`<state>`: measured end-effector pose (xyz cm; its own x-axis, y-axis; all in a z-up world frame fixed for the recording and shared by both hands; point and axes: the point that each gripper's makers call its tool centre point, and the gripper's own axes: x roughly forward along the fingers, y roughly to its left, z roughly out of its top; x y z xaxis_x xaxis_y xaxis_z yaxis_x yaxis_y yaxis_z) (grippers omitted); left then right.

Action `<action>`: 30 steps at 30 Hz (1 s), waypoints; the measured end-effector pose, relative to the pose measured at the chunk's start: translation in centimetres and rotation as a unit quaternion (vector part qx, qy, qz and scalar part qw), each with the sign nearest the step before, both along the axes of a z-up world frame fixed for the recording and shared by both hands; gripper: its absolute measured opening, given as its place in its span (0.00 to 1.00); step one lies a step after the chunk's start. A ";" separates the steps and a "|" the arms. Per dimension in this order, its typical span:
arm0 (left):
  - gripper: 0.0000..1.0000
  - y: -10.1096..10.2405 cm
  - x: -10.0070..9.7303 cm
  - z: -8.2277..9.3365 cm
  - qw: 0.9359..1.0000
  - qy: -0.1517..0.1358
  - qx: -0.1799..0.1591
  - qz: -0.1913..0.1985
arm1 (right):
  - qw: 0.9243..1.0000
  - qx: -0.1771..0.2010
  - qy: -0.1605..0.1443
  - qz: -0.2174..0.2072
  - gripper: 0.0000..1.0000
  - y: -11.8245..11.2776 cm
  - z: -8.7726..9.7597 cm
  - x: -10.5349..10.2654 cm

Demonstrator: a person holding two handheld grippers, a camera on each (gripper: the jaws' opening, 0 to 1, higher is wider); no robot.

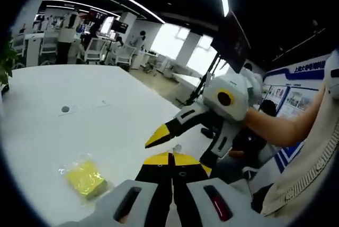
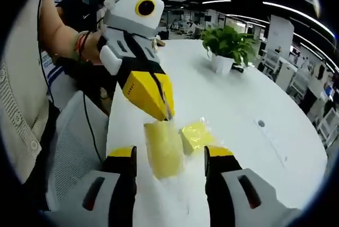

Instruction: Compare the silicone blocks by pressing each to a similar depth, holding the contact briefly, and releasing to observe deformation and rebound differences across the visible hardness samples.

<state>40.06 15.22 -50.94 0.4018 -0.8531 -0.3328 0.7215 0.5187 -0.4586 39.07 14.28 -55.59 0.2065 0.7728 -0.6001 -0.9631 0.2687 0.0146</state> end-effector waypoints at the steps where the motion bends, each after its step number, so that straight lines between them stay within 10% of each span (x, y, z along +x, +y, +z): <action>1: 0.00 -0.2 0.0 -0.2 1.000 0.005 -0.001 -0.001 | 1.000 0.007 0.001 -0.012 0.52 -0.4 0.1 0.0; 10: 0.00 -1.5 0.6 -1.4 1.000 0.022 -0.007 0.003 | 0.990 0.056 0.000 -0.132 0.67 -5.1 0.5 -1.9; 18: 0.00 -2.5 1.6 -3.5 0.999 0.040 -0.010 0.008 | 0.964 0.091 0.022 -0.249 0.69 -8.9 -1.6 -5.1; 30: 0.00 -6.5 3.8 -6.5 0.996 0.085 -0.037 0.018 | 0.945 0.074 0.102 -0.302 0.69 -11.8 -5.7 -10.6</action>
<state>43.83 8.73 -57.45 0.3763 -0.8635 -0.3359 0.6115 0.5038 -0.6101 28.48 2.47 -61.31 0.5292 0.6293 -0.5691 -0.6073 0.7494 0.2639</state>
